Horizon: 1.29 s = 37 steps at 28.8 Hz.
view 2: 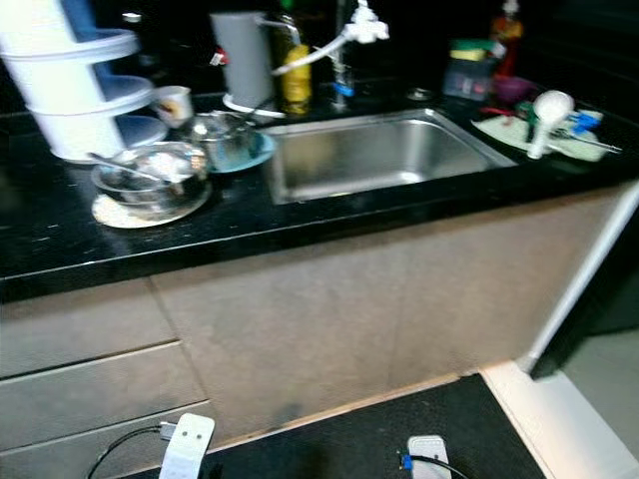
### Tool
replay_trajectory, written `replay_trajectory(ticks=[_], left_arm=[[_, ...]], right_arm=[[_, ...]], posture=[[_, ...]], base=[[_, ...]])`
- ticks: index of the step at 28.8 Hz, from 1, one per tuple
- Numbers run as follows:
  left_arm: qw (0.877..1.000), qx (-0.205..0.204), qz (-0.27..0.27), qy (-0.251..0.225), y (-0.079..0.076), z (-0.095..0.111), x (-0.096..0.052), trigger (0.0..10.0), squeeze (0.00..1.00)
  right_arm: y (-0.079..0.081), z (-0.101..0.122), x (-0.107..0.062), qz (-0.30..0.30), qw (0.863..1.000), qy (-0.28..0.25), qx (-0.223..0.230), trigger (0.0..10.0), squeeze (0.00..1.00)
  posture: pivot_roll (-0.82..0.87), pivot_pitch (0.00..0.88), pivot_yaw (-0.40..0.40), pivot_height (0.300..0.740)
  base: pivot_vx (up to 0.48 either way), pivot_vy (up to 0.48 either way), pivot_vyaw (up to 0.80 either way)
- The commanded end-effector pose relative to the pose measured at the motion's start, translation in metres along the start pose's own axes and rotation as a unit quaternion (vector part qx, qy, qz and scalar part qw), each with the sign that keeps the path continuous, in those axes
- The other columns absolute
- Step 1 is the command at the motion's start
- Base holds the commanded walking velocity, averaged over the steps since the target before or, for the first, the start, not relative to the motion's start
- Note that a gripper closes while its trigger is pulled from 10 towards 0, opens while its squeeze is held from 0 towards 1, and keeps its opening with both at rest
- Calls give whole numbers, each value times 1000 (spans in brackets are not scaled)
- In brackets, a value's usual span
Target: Kitchen organization
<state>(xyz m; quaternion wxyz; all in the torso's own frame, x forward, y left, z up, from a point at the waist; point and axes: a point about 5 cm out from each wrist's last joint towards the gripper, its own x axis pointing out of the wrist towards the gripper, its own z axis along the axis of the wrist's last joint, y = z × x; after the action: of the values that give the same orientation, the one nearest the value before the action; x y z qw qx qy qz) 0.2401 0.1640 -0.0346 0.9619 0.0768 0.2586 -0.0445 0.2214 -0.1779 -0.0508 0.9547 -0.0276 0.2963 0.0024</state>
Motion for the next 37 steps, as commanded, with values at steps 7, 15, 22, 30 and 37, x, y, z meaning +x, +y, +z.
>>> replay_trajectory(ticks=[7, 15, 22, 30, 37], left_arm=[[1000, -2, 8, 19, 5, -14, -7, 10000, 0], [1000, 2, 13, 20, 10, -14, -7, 10000, 0], [1000, 5, 18, 21, 14, -11, -5, 10000, 0], [1000, 1, 14, 23, 14, -10, -5, 10000, 0], [1000, 5, 5, 25, 12, -9, -4, 10000, 0]], right_arm=[[0, -11, -4, 2, 1000, 18, -7, 10000, 0], [2, -12, -4, 4, 1000, 22, -9, 10000, 0], [2, -11, -3, -1, 1000, 20, 9, 10000, 0], [-2, -14, -4, -12, 999, 26, 16, 10000, 0], [-3, -16, -5, -11, 999, 29, 31, 10000, 0]], posture=[[-38, 148, 34, 740], [-21, 155, 39, 740], [-14, 161, 48, 740], [-9, 169, 51, 740], [-7, 171, 50, 740]], base=[[0, 0, 800], [0, 0, 800], [0, 0, 0], [0, 0, 0], [0, 0, -571]])
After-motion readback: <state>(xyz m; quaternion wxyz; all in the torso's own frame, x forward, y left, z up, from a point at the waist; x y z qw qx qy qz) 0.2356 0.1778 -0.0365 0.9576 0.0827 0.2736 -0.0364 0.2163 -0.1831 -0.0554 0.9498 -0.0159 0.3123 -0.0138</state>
